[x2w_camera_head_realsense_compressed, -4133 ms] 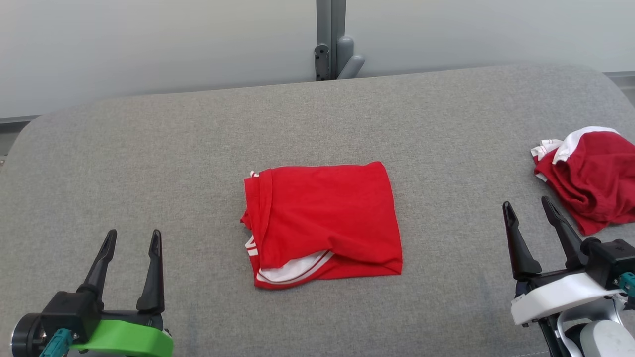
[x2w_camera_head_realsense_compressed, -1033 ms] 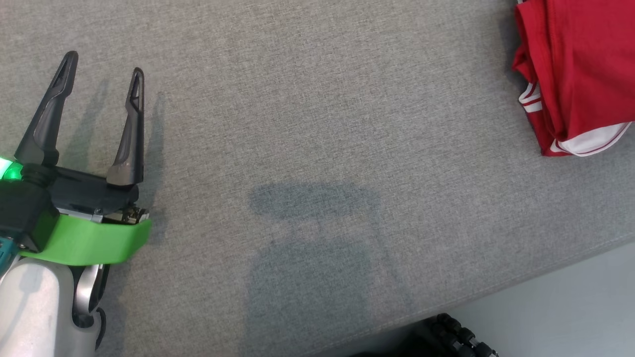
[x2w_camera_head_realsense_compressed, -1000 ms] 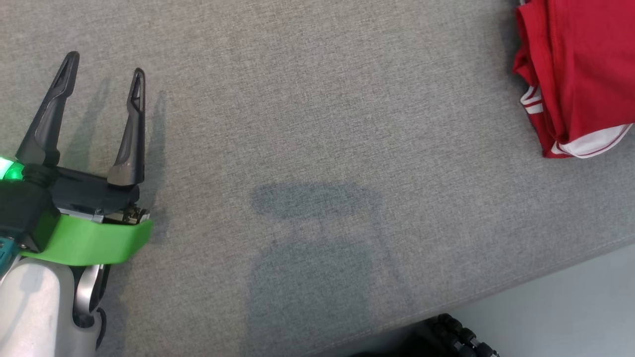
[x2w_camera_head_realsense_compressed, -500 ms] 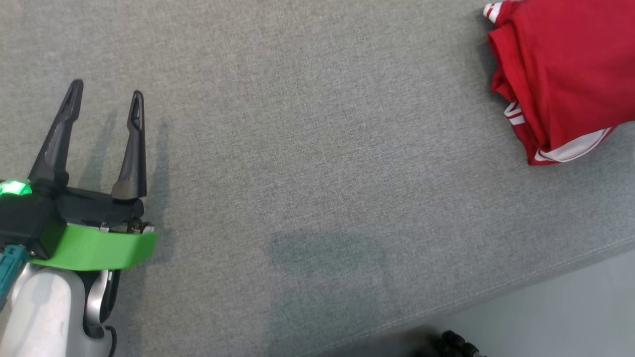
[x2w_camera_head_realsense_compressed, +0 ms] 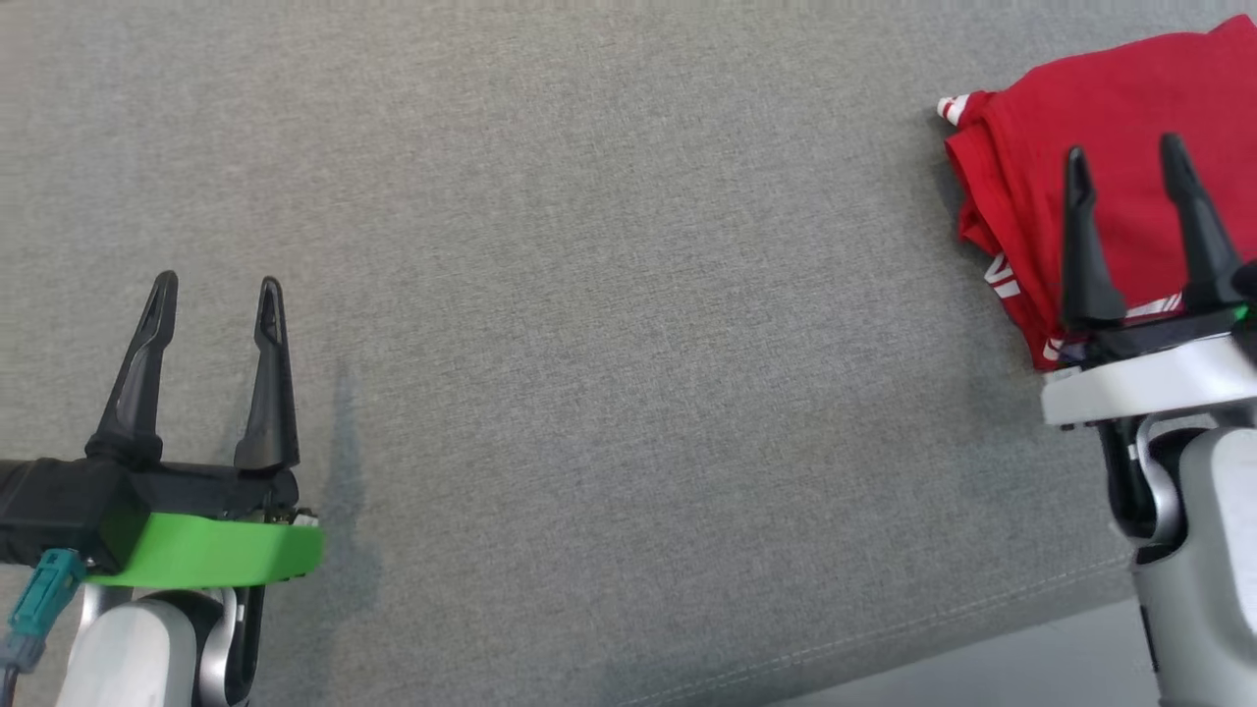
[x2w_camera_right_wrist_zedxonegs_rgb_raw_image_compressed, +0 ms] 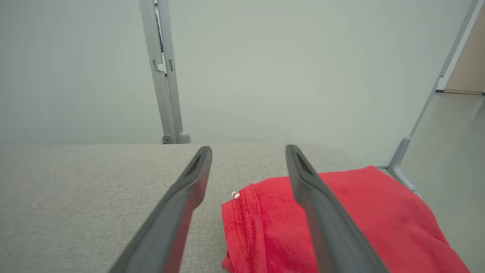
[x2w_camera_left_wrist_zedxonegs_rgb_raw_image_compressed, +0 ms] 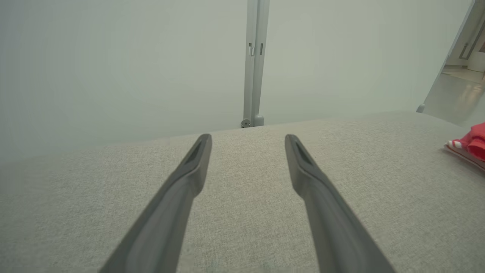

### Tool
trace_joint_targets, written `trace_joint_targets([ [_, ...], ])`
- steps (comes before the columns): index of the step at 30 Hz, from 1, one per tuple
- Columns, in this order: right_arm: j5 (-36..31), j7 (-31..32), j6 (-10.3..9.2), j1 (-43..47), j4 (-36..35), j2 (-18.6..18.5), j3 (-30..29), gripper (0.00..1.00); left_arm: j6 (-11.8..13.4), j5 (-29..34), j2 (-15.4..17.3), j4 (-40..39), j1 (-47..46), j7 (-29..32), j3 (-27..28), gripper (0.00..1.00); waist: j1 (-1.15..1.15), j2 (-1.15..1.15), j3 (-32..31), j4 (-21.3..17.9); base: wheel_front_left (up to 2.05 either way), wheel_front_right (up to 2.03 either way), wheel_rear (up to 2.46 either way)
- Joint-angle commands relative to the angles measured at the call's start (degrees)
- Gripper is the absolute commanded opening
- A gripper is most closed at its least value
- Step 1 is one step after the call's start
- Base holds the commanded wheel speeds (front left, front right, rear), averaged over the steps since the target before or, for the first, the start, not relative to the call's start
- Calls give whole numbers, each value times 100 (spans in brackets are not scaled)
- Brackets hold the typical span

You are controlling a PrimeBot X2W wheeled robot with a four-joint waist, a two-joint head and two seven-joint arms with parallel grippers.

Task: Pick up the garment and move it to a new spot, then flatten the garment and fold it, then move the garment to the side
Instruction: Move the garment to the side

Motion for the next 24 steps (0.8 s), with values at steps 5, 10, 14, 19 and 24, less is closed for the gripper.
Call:
trace_joint_targets([
  [5, -92, 202, -9, 281, -262, 243, 293, 100, 70, -52, -58, 97, 249, -96, 35, 100, 0, 0, -497, 492, 0, 0, 0],
  [10, -107, 343, -9, 551, -335, 361, 383, 100, 81, -107, -66, 191, 456, -107, 15, 100, 0, 0, -785, 692, 0, 0, 0],
  [14, -97, 388, -9, 859, -291, 397, 348, 100, 94, -133, -67, 264, 644, -81, -41, 100, 0, 0, -1085, 790, 0, 0, 0],
  [19, -21, 400, -9, 1190, -278, 451, 295, 100, 138, -150, -55, 265, 873, -45, -71, 100, 0, 0, -1387, 788, 0, 0, 0],
  [24, -17, 450, -9, 1524, -380, 464, 179, 100, 185, -193, -54, 235, 1101, 1, -85, 100, 0, 0, -1646, 766, 0, 0, 0],
])
